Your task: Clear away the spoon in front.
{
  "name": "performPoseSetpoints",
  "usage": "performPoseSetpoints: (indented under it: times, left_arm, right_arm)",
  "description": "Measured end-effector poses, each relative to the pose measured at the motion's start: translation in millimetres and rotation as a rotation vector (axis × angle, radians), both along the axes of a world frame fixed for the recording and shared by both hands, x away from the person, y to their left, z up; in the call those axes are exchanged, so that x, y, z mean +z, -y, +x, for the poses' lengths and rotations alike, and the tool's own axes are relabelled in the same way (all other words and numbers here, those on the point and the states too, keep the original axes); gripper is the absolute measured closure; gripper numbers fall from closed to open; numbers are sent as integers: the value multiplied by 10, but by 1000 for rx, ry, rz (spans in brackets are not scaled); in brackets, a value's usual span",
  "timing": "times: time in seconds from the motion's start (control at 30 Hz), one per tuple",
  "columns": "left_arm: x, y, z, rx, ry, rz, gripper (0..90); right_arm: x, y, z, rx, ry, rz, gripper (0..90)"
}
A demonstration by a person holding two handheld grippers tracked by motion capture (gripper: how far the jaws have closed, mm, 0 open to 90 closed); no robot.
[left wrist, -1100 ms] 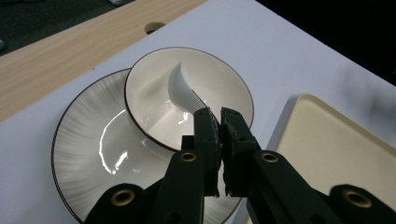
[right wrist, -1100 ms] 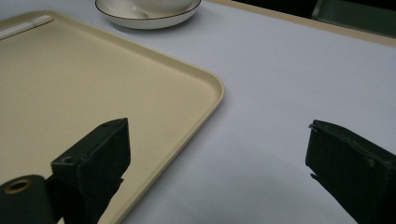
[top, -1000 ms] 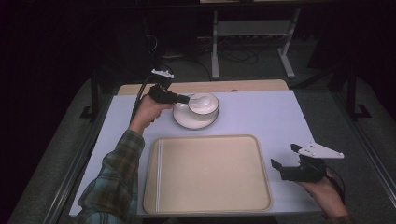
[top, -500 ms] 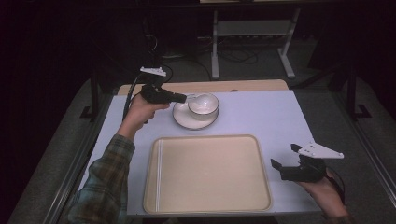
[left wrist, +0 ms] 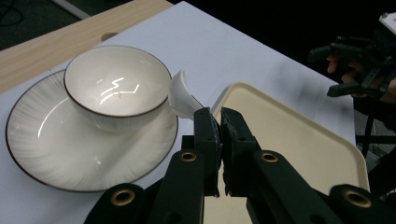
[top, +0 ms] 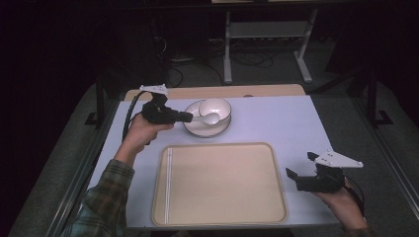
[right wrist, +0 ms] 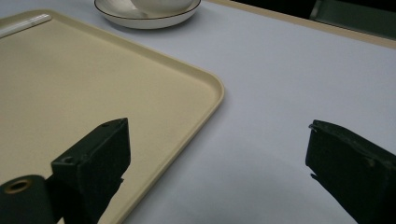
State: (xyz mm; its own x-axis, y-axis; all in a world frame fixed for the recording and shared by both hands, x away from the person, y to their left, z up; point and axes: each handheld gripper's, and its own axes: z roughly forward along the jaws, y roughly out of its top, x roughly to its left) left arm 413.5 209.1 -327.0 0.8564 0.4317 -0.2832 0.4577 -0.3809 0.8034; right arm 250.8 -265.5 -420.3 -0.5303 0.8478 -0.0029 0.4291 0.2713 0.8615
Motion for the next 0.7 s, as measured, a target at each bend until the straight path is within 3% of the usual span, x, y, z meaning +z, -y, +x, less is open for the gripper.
performPoseSetpoints:
  times: [0.33, 0.7]
  left_arm:
    - [-226, -126, -200, 19, -17, -11, 859]
    - [-528, -148, -266, 23, -59, -8, 859]
  right_arm:
    - [0, -15, -2, 0, -3, -3, 63]
    - [-3, -16, 0, 1, -4, -5, 63]
